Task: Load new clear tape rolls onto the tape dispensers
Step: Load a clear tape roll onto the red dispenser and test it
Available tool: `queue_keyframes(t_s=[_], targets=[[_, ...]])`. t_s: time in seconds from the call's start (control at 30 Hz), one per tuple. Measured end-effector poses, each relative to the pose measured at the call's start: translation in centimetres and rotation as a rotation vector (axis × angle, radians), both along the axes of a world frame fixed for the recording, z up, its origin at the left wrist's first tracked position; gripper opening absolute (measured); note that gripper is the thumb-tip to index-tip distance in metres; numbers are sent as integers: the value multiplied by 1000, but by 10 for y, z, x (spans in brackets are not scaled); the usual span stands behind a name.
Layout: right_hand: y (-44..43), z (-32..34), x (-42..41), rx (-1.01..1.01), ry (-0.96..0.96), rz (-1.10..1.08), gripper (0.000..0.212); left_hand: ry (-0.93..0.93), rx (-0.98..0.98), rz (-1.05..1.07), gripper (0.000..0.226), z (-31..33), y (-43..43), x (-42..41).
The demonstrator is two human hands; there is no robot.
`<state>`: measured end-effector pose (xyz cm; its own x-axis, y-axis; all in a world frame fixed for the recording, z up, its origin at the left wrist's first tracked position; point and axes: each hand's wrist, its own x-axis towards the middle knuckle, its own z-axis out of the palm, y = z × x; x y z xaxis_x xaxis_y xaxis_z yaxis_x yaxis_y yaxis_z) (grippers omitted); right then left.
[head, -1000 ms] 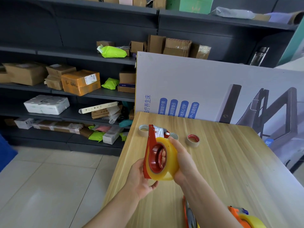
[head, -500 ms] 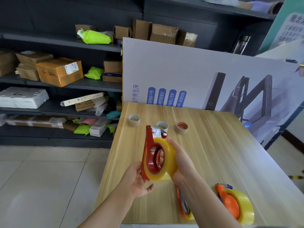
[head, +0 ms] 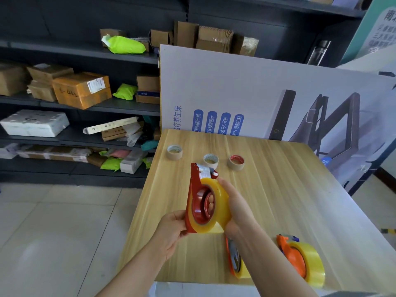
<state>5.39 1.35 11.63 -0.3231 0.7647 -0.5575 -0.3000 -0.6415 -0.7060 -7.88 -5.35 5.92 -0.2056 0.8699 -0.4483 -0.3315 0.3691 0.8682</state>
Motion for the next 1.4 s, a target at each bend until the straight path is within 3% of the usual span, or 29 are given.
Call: queue_keyframes(t_s=[0.17, 0.27, 0.4, 0.63, 0.93, 1.13, 1.3, 1.4], targets=[[2, -4, 5, 26, -51, 1, 37, 114, 46, 14, 29, -7, -8, 10], [3, -13, 2, 42, -115, 21, 40, 84, -1, -15, 22, -15, -12, 8], [-3, -36, -7, -27, -141, 58, 38, 142, -77, -38, 31, -37, -17, 5], [-17, -89, -19, -125, -268, 102, 25, 121, -384, -86, 23, -94, -29, 0], [-15, -136, -27, -116, -408, 220, 24, -30, -609, -212, 67, -127, -24, 0], [-18, -149, -33, -119, -446, 269, 33, 77, -687, -250, 40, -140, -11, -1], [-19, -153, -31, -146, -396, 278, 23, 226, -717, -339, 36, -142, -5, -4], [-19, -153, -29, -156, -389, 281, 29, 349, -723, -357, 46, -140, -5, -7]])
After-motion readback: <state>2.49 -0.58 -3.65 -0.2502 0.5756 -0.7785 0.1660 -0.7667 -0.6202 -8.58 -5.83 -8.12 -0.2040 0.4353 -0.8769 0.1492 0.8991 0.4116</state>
